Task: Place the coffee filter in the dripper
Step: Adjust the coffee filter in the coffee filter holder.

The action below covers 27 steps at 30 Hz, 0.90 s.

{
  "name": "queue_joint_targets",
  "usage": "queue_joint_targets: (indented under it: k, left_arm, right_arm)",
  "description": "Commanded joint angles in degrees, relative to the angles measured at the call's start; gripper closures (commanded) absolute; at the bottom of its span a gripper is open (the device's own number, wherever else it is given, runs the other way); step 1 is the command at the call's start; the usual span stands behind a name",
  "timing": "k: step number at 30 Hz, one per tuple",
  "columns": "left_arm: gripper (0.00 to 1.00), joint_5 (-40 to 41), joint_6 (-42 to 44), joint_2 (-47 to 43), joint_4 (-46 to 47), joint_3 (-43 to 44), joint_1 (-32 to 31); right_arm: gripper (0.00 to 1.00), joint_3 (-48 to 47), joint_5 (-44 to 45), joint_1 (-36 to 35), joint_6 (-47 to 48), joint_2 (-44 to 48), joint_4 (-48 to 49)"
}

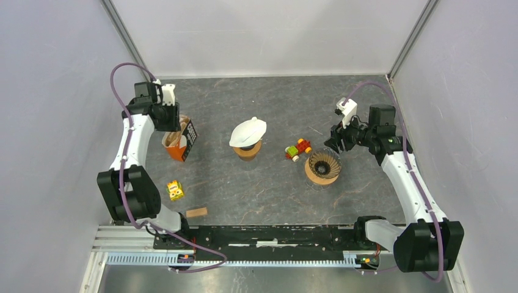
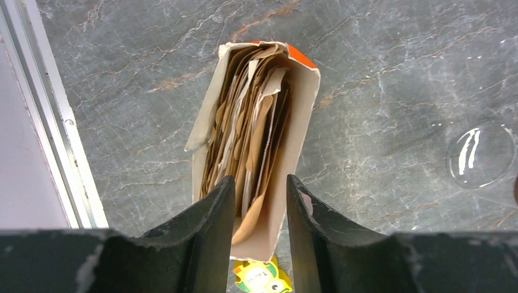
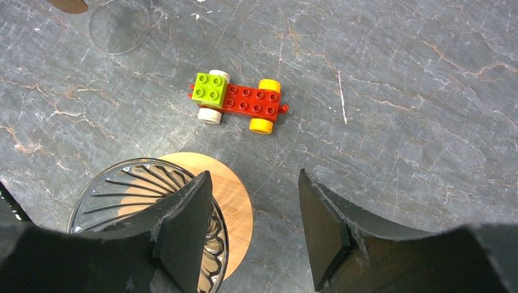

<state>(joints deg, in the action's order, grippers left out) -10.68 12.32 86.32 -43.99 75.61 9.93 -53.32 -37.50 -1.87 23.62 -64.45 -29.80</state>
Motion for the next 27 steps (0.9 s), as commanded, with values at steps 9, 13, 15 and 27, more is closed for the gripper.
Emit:
queue_joint_targets:
  k: [9, 13, 15, 27]
  left_arm:
    - [0.58, -3.54, 3.72, 2.12, 1.75, 1.42, 0.68]
    - [0.60, -3.89, 3.96, 2.92, 1.71, 1.38, 0.69]
    - [0.62, -3.83, 4.27, 3.73, 1.72, 1.49, 0.70]
    - [0.72, -5.54, 3.71, 6.47, 1.90, 2.84, 0.70]
  right_arm:
    - [0.40, 0.67, -0.65, 0.13, -0.59, 0.10, 1.63]
    - [0.40, 0.92, -0.75, 0.06, -0.81, 0.09, 1.72]
    - [0.40, 1.02, -0.67, 0.11, -0.87, 0.08, 1.76]
    - [0.40, 1.94, -0.34, 0.11, -1.05, 0.37, 1.88]
